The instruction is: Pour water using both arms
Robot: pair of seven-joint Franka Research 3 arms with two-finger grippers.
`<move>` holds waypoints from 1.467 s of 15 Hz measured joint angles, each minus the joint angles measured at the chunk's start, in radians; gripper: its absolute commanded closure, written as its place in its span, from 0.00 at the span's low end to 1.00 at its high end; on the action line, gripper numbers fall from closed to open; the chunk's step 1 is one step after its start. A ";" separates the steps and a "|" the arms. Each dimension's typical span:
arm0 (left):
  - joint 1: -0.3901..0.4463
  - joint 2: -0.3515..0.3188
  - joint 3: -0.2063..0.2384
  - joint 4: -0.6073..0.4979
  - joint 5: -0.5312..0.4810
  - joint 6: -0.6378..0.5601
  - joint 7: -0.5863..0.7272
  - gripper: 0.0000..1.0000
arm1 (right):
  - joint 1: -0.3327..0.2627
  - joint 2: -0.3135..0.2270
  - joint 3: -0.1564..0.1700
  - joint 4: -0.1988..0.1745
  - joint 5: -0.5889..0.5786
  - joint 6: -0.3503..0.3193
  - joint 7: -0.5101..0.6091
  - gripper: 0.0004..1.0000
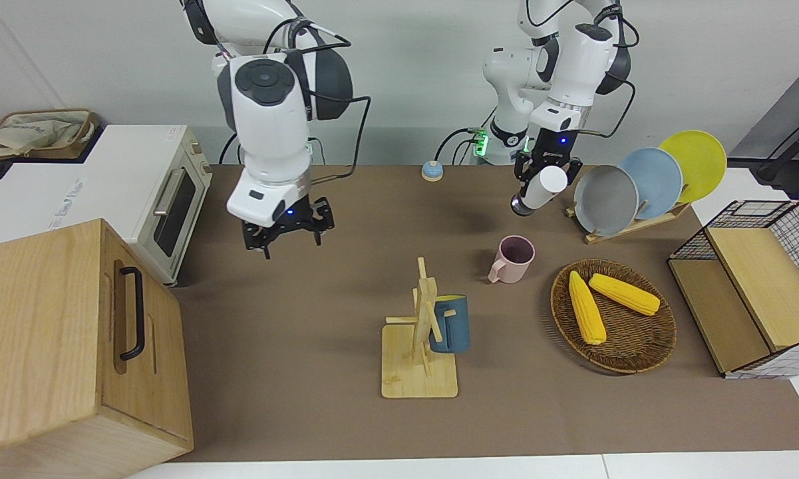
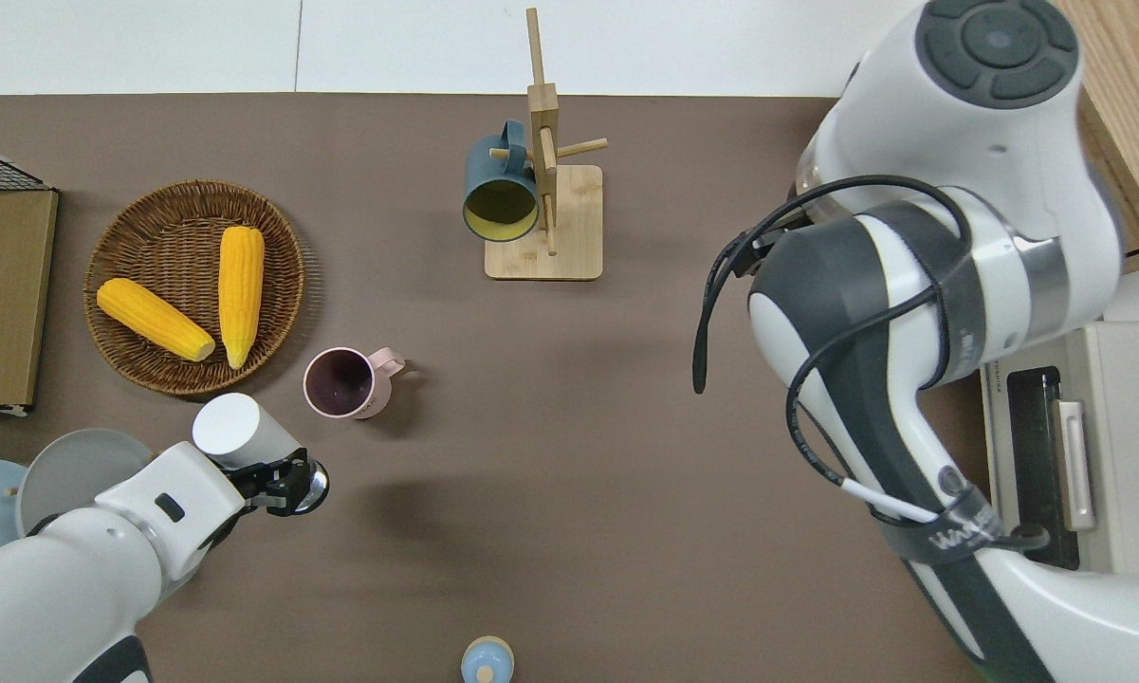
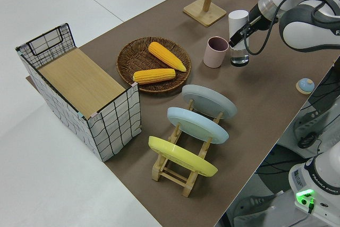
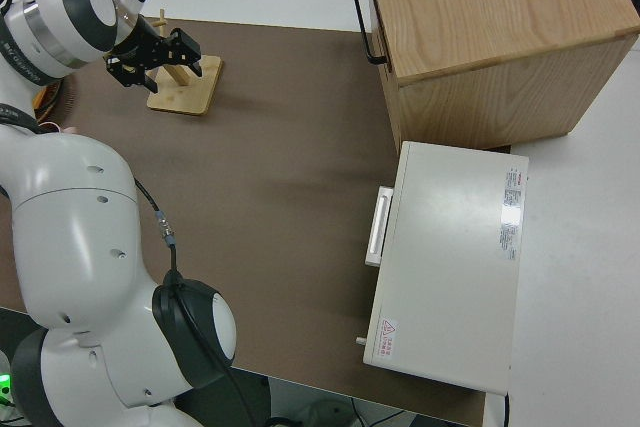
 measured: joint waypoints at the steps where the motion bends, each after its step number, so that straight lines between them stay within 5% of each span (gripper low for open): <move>1: -0.010 0.003 0.000 0.000 -0.002 -0.001 0.000 1.00 | 0.001 -0.008 -0.025 -0.004 0.015 0.000 -0.002 0.01; 7: -0.038 0.056 -0.001 -0.006 -0.007 -0.011 0.000 1.00 | -0.012 -0.099 -0.124 -0.046 0.061 -0.011 -0.026 0.01; 12: -0.047 0.106 -0.006 0.025 -0.008 -0.060 0.000 1.00 | -0.019 -0.178 -0.237 -0.064 0.145 -0.073 -0.036 0.01; 16: -0.048 0.155 -0.006 0.122 -0.009 -0.207 0.000 1.00 | -0.033 -0.223 -0.252 -0.073 0.146 -0.165 -0.036 0.01; 22: -0.047 0.266 -0.003 0.237 -0.009 -0.379 0.000 1.00 | -0.026 -0.230 -0.249 -0.077 0.146 -0.179 -0.036 0.01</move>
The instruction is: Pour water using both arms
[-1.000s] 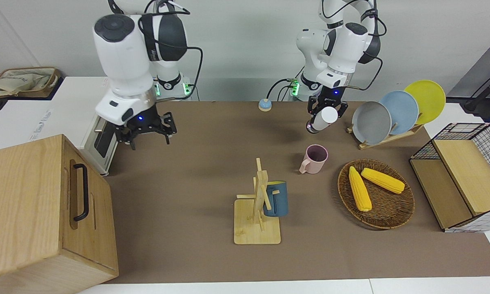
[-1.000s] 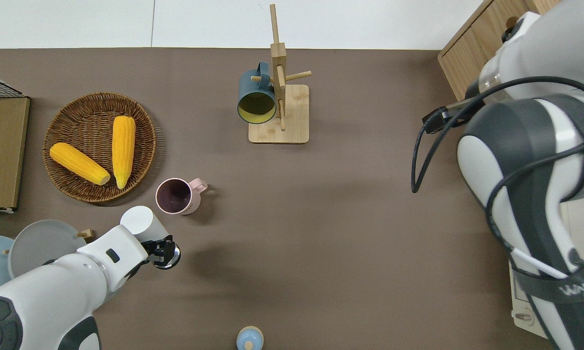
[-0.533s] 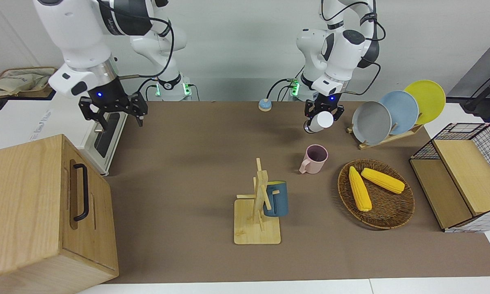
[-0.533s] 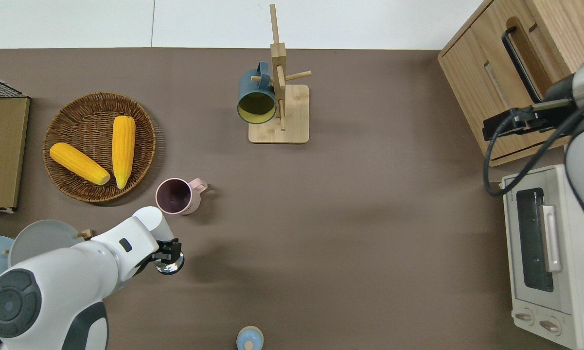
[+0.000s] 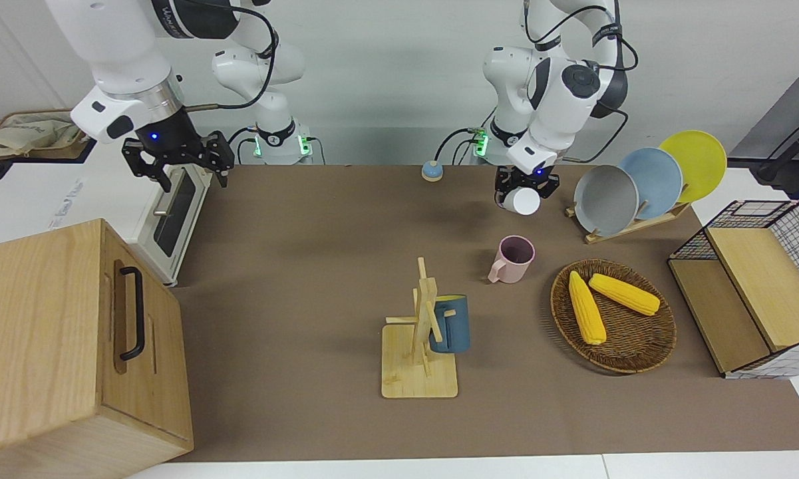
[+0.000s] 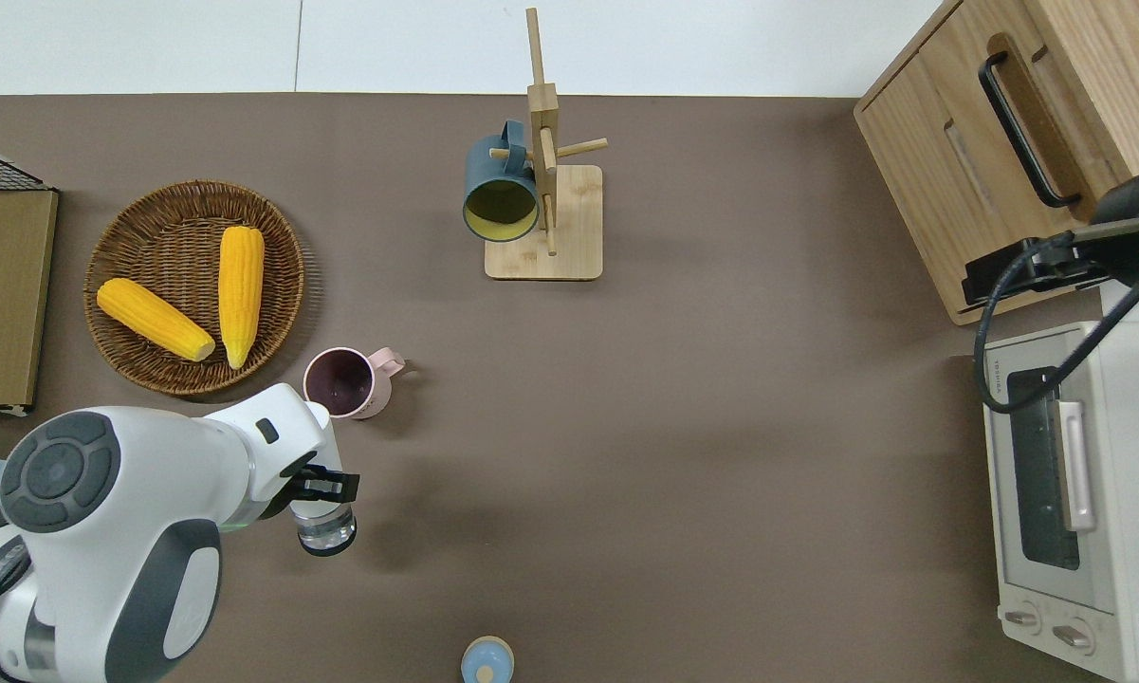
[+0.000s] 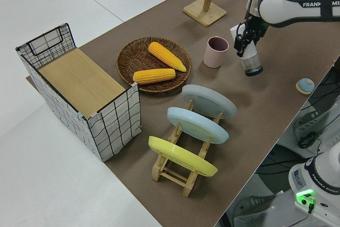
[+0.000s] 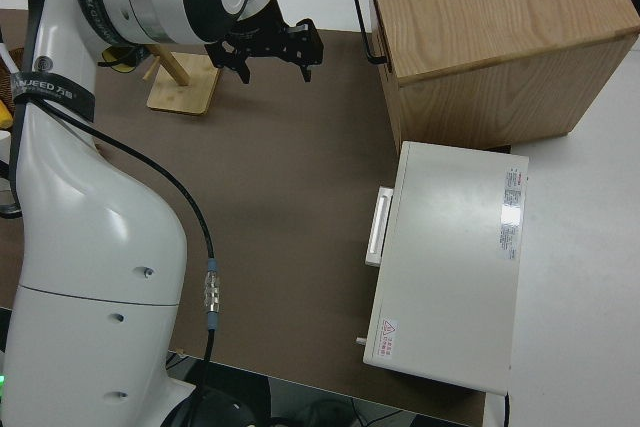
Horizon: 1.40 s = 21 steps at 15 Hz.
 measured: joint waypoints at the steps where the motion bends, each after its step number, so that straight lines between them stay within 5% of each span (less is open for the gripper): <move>1: 0.000 0.024 0.000 0.016 0.000 -0.007 0.000 1.00 | 0.002 0.000 0.002 0.000 0.000 -0.001 0.000 0.01; 8: 0.000 0.129 0.006 0.150 0.000 -0.149 0.000 1.00 | -0.002 -0.006 -0.008 0.000 0.000 -0.039 0.000 0.01; 21: 0.000 0.171 0.010 0.199 0.000 -0.298 0.000 1.00 | 0.008 -0.006 0.014 0.000 0.000 -0.039 0.000 0.01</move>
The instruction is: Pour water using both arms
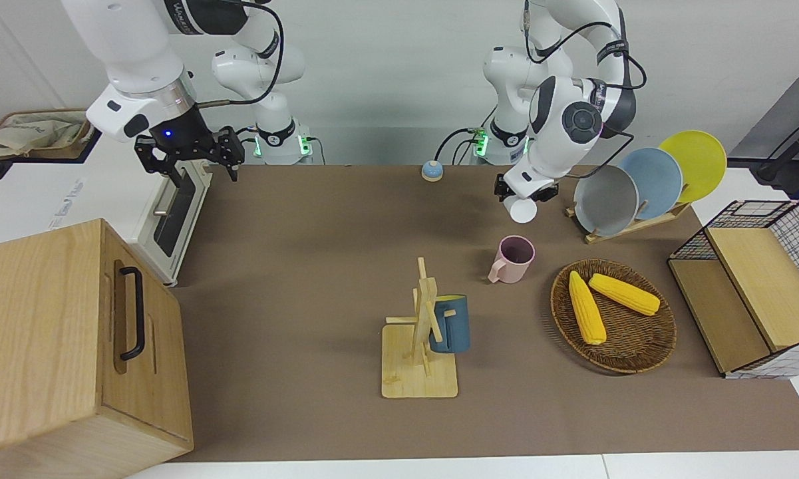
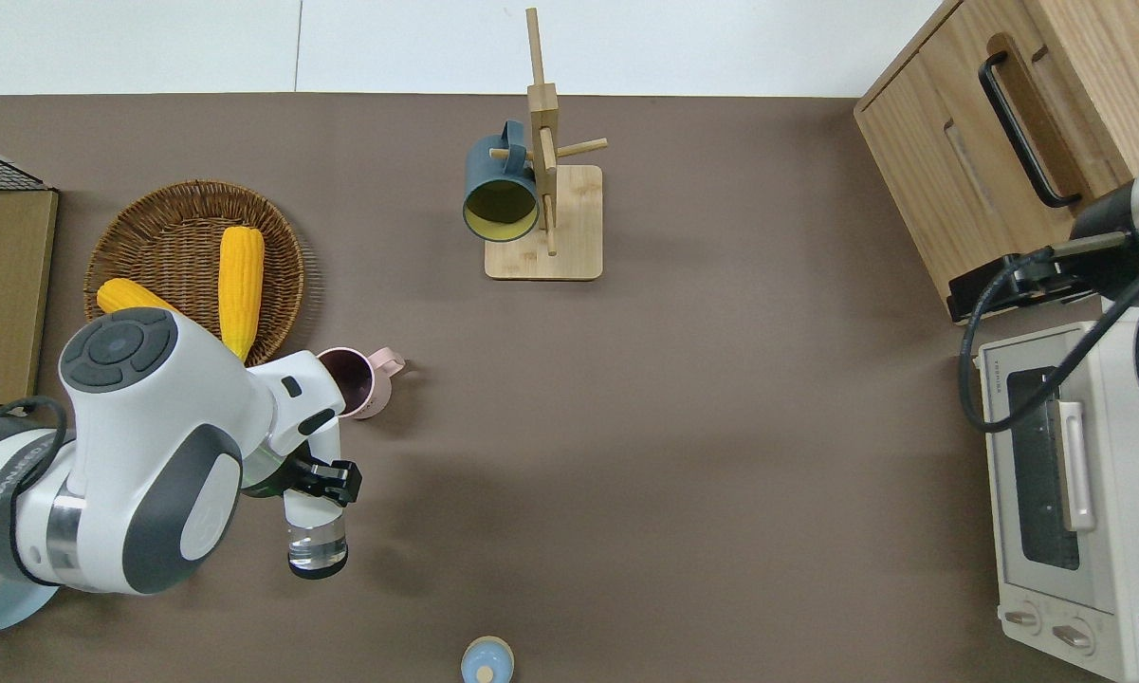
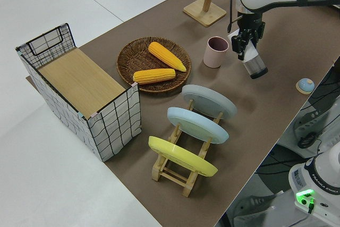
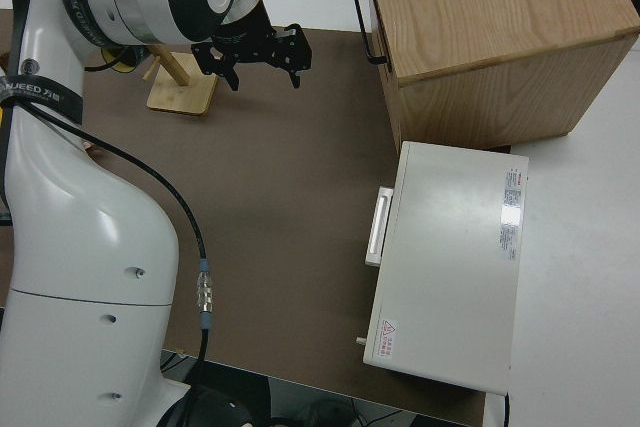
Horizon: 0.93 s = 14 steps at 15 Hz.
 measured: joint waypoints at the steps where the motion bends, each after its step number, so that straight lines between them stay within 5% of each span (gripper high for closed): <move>1: 0.000 0.001 0.000 0.000 0.000 -0.008 0.000 1.00 | 0.000 0.000 0.000 0.000 0.000 0.000 0.000 0.01; 8: 0.000 0.028 0.000 0.020 -0.006 -0.012 -0.013 1.00 | 0.000 0.000 0.000 0.000 0.000 0.000 0.000 0.01; 14: 0.000 0.114 -0.005 0.080 -0.008 -0.028 -0.027 1.00 | 0.000 0.000 0.000 0.000 0.000 0.000 0.000 0.01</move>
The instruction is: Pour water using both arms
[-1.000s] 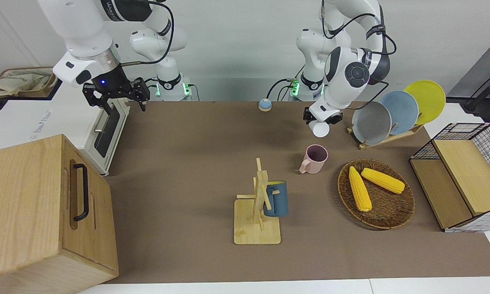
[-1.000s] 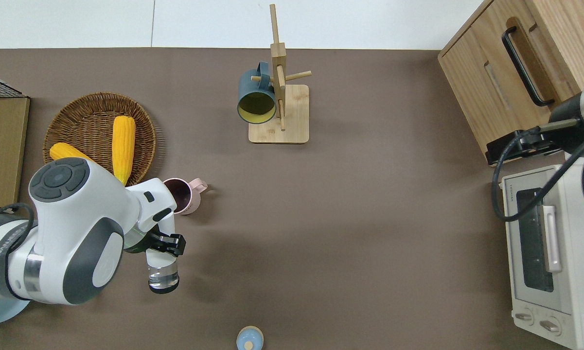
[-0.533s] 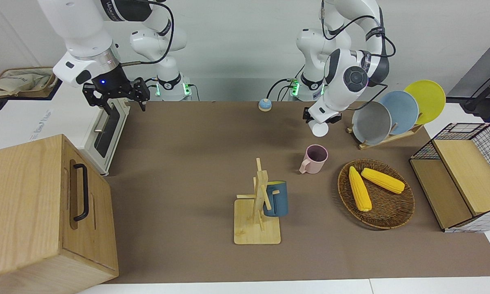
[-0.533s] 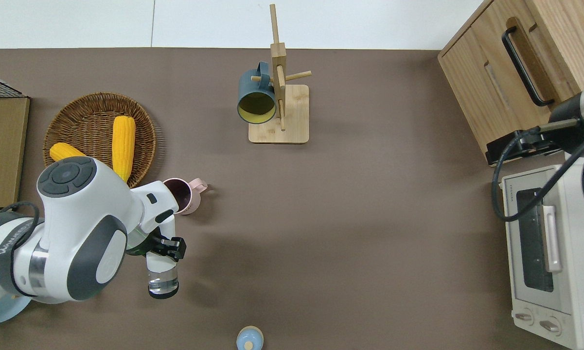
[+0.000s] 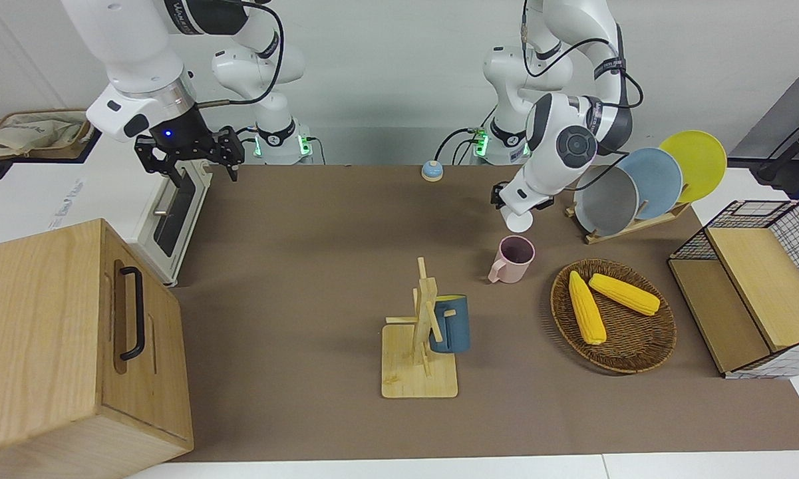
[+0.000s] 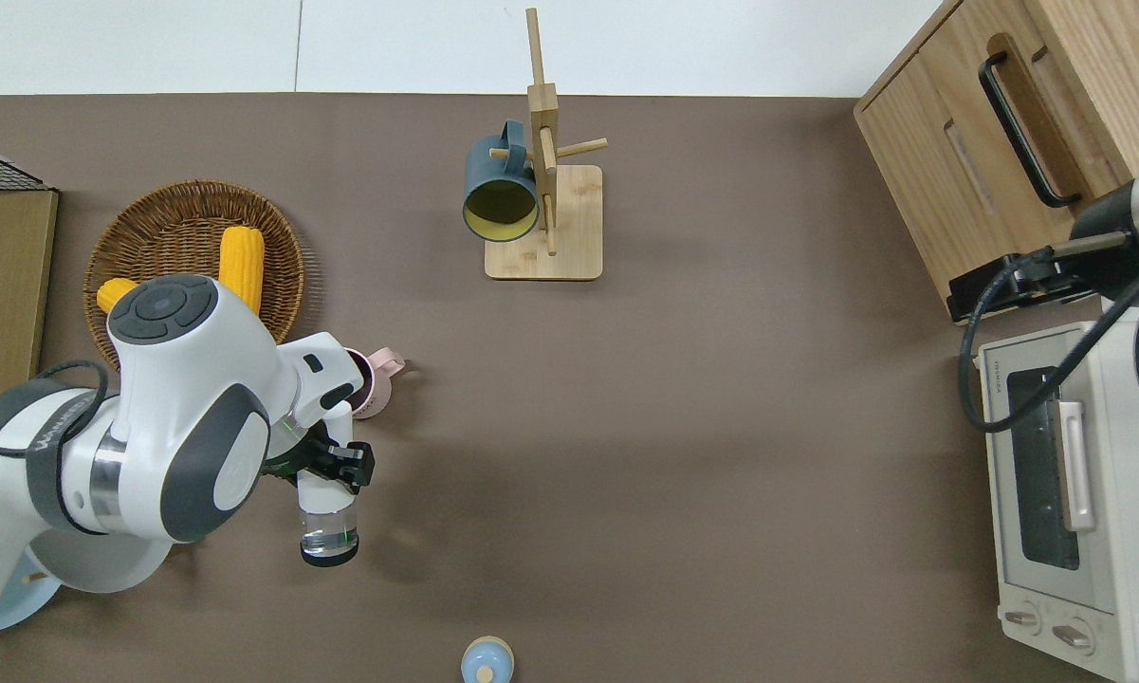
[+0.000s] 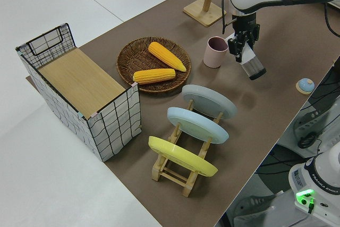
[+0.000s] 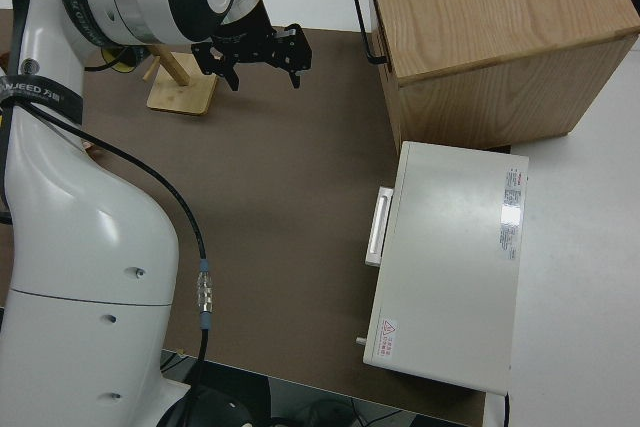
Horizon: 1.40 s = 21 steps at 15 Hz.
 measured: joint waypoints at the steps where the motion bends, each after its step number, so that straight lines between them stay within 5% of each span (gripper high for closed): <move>1: 0.000 0.010 0.000 0.006 0.000 0.000 0.000 1.00 | 0.000 0.000 0.000 0.000 0.000 0.000 0.000 0.01; 21: 0.000 0.076 0.000 0.115 0.000 -0.135 -0.002 1.00 | 0.000 0.000 0.000 0.000 0.000 0.000 0.000 0.01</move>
